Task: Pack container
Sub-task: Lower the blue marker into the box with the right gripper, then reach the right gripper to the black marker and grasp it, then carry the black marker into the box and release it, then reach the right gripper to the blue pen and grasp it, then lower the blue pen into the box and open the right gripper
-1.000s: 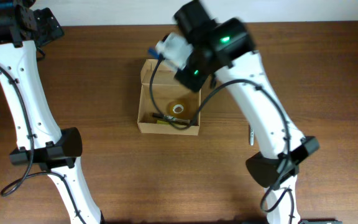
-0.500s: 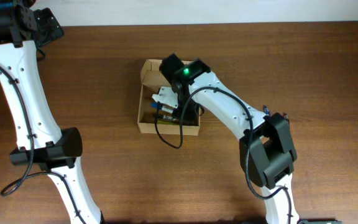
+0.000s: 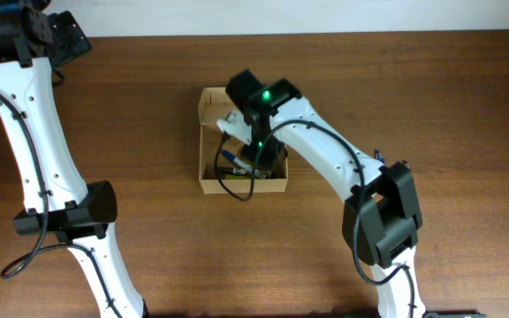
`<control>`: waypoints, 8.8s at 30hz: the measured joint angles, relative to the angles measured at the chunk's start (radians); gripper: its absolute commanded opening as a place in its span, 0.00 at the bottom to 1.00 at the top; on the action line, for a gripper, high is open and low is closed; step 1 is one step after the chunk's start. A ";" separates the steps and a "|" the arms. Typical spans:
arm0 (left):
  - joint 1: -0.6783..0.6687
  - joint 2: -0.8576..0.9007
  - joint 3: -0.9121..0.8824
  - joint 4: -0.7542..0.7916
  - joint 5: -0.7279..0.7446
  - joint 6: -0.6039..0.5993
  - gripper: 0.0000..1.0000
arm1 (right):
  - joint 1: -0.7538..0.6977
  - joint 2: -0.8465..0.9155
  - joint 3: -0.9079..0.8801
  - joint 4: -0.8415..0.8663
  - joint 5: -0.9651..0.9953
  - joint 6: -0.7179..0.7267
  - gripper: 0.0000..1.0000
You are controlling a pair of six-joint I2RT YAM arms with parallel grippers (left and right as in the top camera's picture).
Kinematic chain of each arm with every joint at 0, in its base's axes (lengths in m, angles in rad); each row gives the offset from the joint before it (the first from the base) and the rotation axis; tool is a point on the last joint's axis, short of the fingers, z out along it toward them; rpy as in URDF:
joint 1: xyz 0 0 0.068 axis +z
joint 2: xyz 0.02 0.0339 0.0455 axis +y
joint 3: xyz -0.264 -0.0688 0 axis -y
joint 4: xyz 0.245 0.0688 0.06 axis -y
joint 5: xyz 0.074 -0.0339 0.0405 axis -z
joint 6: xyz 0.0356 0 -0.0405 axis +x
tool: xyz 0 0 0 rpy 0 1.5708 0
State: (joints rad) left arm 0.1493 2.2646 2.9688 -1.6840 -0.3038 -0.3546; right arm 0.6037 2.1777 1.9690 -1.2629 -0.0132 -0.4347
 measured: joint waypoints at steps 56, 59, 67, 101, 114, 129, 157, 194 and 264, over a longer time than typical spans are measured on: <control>0.000 0.000 0.000 0.000 0.000 0.000 1.00 | -0.522 -0.307 -0.855 0.516 0.014 0.586 0.15; 0.000 0.000 0.000 0.000 0.000 0.000 1.00 | -0.523 -0.304 -0.850 0.529 0.015 0.588 0.04; 0.000 0.000 0.000 0.001 0.000 0.000 1.00 | -0.526 -0.290 -0.789 0.406 -0.039 0.513 0.04; 0.000 0.000 0.000 0.000 0.000 0.000 1.00 | 0.000 -0.077 -0.004 0.059 -0.109 -0.304 0.04; 0.000 0.000 0.000 0.000 0.000 0.000 1.00 | 0.000 0.128 -0.005 0.072 -0.189 -0.294 0.46; 0.000 0.000 0.000 0.000 0.000 0.000 1.00 | 0.031 0.050 0.352 -0.116 -0.063 0.017 0.56; 0.000 0.000 0.000 0.000 0.000 0.000 1.00 | -0.703 -0.340 -0.519 0.187 0.011 0.275 0.53; 0.000 0.000 0.000 0.000 0.000 0.000 1.00 | -0.703 -0.125 -0.571 0.285 0.012 0.280 0.25; 0.000 0.000 0.000 0.000 0.000 0.000 1.00 | 0.036 0.156 0.351 -0.090 -0.077 -0.141 0.34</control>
State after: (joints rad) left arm 0.1493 2.2646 2.9688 -1.6836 -0.3038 -0.3546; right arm 0.6395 2.3341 2.3203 -1.3529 -0.0906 -0.5755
